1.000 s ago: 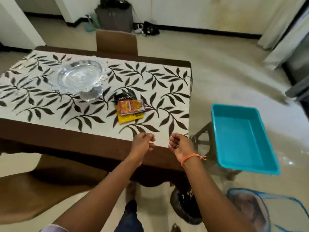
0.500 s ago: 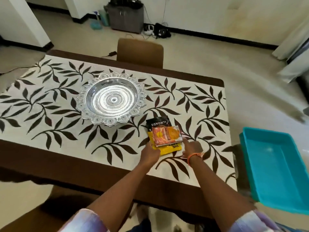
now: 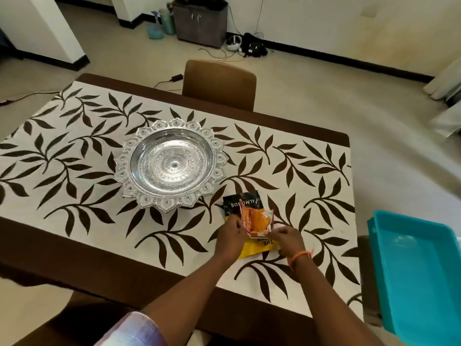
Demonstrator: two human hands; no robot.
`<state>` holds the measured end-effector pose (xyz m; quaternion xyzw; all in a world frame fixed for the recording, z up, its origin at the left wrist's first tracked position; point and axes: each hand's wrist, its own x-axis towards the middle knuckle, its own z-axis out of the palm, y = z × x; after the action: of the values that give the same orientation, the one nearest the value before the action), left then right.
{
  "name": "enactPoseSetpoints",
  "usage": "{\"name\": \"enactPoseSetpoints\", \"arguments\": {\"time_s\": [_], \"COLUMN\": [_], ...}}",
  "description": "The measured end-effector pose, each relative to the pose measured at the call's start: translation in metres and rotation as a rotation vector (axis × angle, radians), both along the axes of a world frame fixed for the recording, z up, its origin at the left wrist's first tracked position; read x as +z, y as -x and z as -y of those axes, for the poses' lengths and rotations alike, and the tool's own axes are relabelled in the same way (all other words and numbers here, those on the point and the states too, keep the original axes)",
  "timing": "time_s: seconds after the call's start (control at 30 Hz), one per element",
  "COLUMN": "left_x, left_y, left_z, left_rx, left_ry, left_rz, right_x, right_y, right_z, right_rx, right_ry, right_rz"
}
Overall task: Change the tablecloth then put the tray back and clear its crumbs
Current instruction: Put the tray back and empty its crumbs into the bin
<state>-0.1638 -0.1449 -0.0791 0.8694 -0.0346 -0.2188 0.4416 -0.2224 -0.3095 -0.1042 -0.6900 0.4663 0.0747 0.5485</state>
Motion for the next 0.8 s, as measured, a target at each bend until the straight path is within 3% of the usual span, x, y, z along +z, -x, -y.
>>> {"name": "enactPoseSetpoints", "arguments": {"time_s": [0.13,0.27,0.4,0.53,0.7,0.8], "left_x": [0.044,0.095,0.148,0.177,0.134,0.102], "left_y": [-0.002,-0.017,-0.064,-0.135,-0.189,-0.204], "left_z": [0.013,0.012,-0.004,-0.050,-0.112,-0.122], "left_rx": [-0.177,-0.279,-0.162,0.034,0.004,0.040], "left_ry": [0.159,0.274,0.400,0.423,0.209,0.129], "left_rz": [0.185,0.338,0.381,0.230,-0.046,0.038], "right_x": [0.030,0.089,0.142,0.161,0.149,0.127], "right_y": [-0.001,-0.031,-0.072,-0.132,-0.211,-0.235], "right_z": [0.026,0.043,0.014,-0.047,-0.108,-0.122], "right_rx": [0.014,0.345,0.544,0.357,0.277,0.352], "right_ry": [-0.093,-0.223,-0.469,-0.514,-0.392,-0.097], "right_rz": [0.157,0.422,0.527,0.643,0.507,0.435]}}
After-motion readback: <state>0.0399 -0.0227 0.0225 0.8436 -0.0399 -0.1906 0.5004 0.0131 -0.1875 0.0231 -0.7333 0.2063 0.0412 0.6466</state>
